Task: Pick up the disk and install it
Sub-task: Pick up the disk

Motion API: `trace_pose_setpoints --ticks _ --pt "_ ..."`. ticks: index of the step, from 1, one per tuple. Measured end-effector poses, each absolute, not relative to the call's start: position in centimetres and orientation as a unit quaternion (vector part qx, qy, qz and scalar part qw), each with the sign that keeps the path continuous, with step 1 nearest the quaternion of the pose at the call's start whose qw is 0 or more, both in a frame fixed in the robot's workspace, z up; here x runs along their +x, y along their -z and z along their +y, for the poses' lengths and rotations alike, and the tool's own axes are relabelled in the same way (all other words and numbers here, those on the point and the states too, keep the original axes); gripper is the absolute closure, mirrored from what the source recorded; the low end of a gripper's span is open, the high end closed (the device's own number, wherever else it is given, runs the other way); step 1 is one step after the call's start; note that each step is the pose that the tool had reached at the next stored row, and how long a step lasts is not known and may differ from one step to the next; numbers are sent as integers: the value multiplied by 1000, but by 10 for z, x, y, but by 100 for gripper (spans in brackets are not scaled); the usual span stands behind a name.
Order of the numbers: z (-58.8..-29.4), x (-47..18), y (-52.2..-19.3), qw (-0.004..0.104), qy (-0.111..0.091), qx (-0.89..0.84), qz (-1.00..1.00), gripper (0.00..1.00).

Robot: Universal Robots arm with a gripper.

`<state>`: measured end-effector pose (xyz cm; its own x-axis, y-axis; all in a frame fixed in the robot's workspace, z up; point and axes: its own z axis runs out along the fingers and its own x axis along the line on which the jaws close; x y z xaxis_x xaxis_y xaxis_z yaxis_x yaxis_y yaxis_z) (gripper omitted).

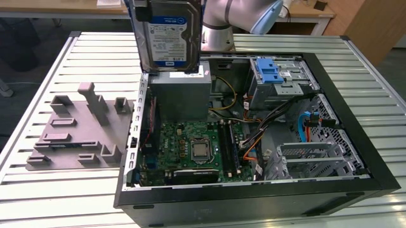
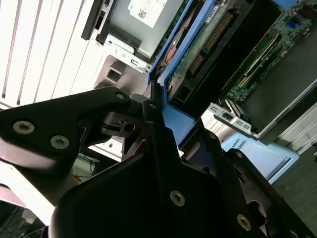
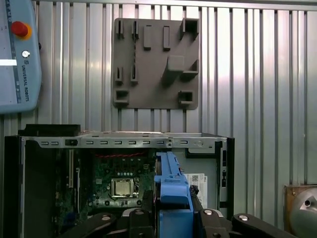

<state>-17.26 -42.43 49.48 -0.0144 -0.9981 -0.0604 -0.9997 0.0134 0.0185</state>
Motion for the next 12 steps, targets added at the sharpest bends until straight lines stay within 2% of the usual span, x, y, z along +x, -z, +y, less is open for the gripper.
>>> trace_pose_setpoints --ticks 12 --pt "-425 -149 -495 15 -28 -702 712 64"
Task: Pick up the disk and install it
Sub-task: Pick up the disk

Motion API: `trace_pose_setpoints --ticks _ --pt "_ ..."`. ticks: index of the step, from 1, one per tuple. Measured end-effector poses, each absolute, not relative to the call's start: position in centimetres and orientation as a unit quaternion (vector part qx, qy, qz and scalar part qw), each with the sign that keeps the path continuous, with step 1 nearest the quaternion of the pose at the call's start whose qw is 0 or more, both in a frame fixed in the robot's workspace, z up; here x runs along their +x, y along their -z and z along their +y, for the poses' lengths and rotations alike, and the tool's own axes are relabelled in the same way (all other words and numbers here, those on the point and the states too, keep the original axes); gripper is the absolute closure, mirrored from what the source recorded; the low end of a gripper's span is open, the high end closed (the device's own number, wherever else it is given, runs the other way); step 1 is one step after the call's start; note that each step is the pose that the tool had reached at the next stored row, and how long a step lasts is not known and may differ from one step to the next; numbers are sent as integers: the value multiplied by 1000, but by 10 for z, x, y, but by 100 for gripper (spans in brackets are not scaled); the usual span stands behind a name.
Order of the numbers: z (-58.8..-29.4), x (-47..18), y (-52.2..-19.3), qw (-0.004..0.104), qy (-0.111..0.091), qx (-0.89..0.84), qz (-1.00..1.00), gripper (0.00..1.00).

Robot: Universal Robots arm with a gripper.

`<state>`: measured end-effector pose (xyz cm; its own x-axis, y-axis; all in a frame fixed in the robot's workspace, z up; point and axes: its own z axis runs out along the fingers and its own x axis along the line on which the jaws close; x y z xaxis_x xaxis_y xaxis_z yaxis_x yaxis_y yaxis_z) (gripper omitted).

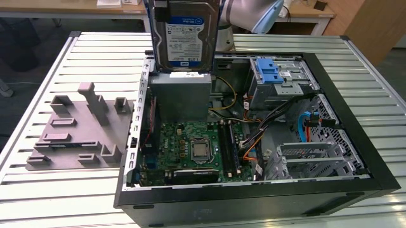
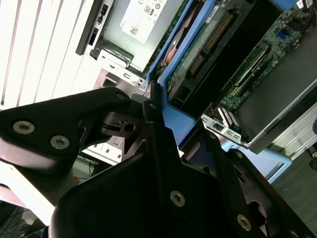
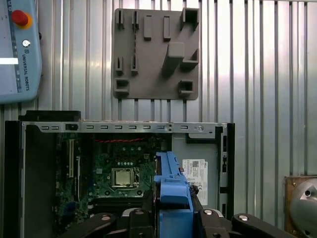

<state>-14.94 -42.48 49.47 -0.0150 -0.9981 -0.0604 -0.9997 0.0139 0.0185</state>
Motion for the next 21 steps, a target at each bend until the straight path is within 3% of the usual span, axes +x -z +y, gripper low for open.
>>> trace_pose_setpoints --ticks 12,21 --pt "-449 -149 -493 14 -27 -702 712 64" --pt "-451 -117 -491 14 -26 -702 712 64"
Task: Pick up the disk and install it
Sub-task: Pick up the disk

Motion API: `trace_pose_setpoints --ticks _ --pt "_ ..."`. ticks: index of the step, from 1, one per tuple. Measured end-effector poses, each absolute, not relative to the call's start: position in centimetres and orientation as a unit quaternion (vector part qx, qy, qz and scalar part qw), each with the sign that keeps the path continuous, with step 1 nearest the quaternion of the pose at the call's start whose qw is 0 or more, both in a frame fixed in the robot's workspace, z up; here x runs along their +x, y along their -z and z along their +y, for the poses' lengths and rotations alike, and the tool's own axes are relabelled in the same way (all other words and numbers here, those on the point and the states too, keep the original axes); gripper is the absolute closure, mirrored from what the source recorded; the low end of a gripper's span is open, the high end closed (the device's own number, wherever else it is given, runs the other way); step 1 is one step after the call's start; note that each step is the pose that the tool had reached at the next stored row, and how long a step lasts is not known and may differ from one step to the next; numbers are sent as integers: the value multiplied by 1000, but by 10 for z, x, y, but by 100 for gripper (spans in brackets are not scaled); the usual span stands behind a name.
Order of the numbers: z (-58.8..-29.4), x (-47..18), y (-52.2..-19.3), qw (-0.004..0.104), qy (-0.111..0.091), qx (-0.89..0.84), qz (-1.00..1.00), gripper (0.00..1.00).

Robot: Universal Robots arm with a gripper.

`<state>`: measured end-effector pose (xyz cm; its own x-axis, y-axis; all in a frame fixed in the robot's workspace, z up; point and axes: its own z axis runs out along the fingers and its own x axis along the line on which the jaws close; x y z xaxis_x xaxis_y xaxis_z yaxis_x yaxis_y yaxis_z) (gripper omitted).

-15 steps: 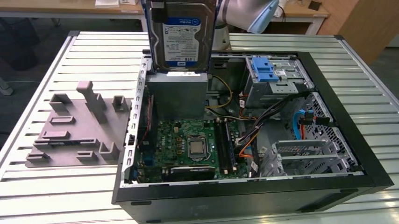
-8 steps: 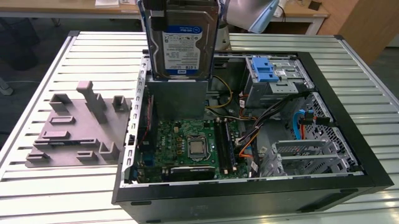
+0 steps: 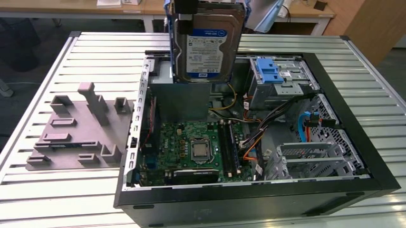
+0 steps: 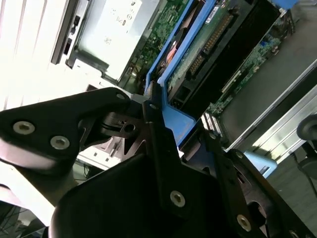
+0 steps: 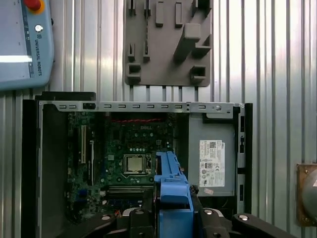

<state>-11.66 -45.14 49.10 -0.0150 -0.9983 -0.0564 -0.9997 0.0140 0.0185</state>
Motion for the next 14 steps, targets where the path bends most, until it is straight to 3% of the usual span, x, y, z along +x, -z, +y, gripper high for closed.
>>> trace_pose_setpoints --ticks 14 --pt "-457 -94 -488 16 -22 -702 712 64"
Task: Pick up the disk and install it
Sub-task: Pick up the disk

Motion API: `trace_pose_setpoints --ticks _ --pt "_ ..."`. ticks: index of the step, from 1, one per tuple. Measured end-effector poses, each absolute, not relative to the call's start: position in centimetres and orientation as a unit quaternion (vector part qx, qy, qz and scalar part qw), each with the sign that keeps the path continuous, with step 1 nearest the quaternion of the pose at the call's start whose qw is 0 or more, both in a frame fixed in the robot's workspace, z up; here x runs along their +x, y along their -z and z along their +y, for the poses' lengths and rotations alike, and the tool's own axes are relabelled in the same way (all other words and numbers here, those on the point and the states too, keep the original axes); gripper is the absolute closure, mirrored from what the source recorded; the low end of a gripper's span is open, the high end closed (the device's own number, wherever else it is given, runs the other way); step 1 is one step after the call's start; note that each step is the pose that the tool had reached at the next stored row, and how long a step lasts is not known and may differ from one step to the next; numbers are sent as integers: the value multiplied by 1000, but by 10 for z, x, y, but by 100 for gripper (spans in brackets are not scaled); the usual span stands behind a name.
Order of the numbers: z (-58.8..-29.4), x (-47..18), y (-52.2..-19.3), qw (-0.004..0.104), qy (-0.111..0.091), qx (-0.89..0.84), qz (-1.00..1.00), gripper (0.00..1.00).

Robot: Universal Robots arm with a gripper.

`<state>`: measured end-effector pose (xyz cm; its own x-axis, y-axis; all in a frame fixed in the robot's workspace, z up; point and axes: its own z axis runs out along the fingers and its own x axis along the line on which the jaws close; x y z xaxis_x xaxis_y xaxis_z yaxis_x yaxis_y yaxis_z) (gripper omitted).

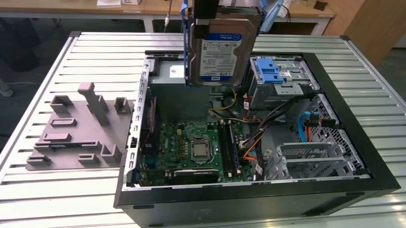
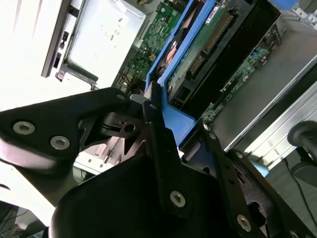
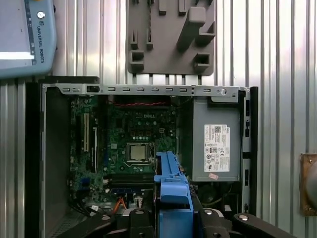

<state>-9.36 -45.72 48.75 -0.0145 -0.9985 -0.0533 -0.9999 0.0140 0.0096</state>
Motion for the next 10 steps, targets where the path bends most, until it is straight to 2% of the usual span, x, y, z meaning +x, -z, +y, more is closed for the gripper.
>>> trace_pose_setpoints --ticks 10 --pt "-458 -70 -484 13 -19 -702 712 64"
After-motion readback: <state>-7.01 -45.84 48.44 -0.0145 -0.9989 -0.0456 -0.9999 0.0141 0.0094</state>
